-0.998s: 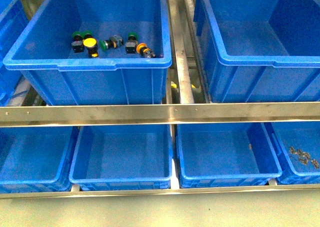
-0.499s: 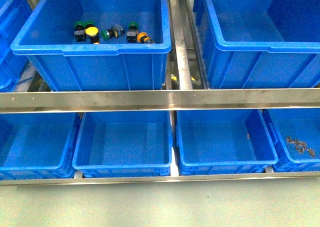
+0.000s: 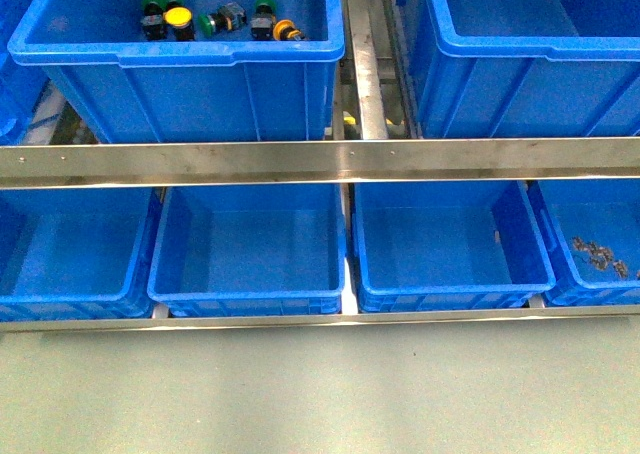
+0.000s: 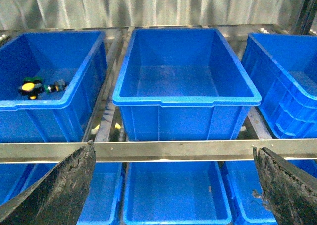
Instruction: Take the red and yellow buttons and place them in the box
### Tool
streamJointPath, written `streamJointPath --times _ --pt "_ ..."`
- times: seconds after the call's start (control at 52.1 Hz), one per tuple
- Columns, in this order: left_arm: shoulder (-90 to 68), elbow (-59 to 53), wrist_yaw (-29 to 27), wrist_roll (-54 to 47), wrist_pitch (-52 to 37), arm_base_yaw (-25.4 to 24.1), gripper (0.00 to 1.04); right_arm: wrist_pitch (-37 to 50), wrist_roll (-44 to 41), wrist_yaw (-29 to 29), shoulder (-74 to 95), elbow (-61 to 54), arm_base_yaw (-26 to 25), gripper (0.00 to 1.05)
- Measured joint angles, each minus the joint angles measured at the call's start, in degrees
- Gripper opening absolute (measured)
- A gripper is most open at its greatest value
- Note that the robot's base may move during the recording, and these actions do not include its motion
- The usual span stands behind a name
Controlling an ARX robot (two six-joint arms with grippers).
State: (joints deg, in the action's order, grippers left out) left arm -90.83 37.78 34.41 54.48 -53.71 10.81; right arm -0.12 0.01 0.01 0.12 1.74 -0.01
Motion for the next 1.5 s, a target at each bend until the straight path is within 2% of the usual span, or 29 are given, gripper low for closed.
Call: streamJointPath --times 0.154,0.326,0.442,0.653,0.691,0.749,0.806,0.845,0.922,0.998,1.056,1.402,1.498 --pt "-6.32 4.90 0.44 3.63 -3.96 7.10 0.22 0.00 0.00 0.00 0.00 0.00 0.00 0.97" --pt "-10.88 9.22 0.13 6.47 -5.92 12.68 0.22 0.00 0.00 0.00 0.00 0.00 0.00 0.97" --pt "-11.96 9.81 -0.02 7.17 -6.25 14.16 0.22 0.00 0.00 0.00 0.00 0.00 0.00 0.97" --pt "-11.47 8.92 -0.37 7.21 -6.23 13.73 0.22 0.07 0.02 0.44 0.00 -0.04 0.07 0.97" --pt "-11.17 8.52 -0.35 7.21 -6.23 13.53 0.22 1.97 1.66 5.14 0.42 -0.22 1.53 0.97" --pt "-10.36 7.72 -0.07 7.21 -6.29 13.31 0.22 9.01 6.88 17.46 2.67 -0.13 5.62 0.97" --pt "-9.66 7.19 -0.09 7.19 -6.29 13.11 0.22 16.24 10.03 22.97 6.97 0.00 6.93 0.97" --pt "-9.27 6.93 -0.04 7.19 -6.29 13.03 0.22 21.14 11.91 23.45 10.73 0.24 6.73 0.97" --pt "-8.28 6.19 0.31 7.08 -6.29 13.05 0.22 30.29 17.33 20.83 21.22 1.73 5.81 0.97" --pt "-7.13 5.35 0.61 6.86 -6.27 13.20 0.22 39.60 26.82 11.74 36.65 6.12 4.15 0.97" --pt "-6.62 4.81 0.72 6.88 -6.29 13.16 0.22 44.89 34.10 7.32 44.17 8.74 3.26 0.97" --pt "-5.44 4.13 2.05 7.41 -7.43 13.00 0.22 71.76 67.41 2.16 75.36 13.49 2.84 0.97" --pt "-5.44 4.11 2.67 8.07 -8.24 12.90 0.22 78.42 72.52 1.44 81.05 13.94 4.02 0.97"
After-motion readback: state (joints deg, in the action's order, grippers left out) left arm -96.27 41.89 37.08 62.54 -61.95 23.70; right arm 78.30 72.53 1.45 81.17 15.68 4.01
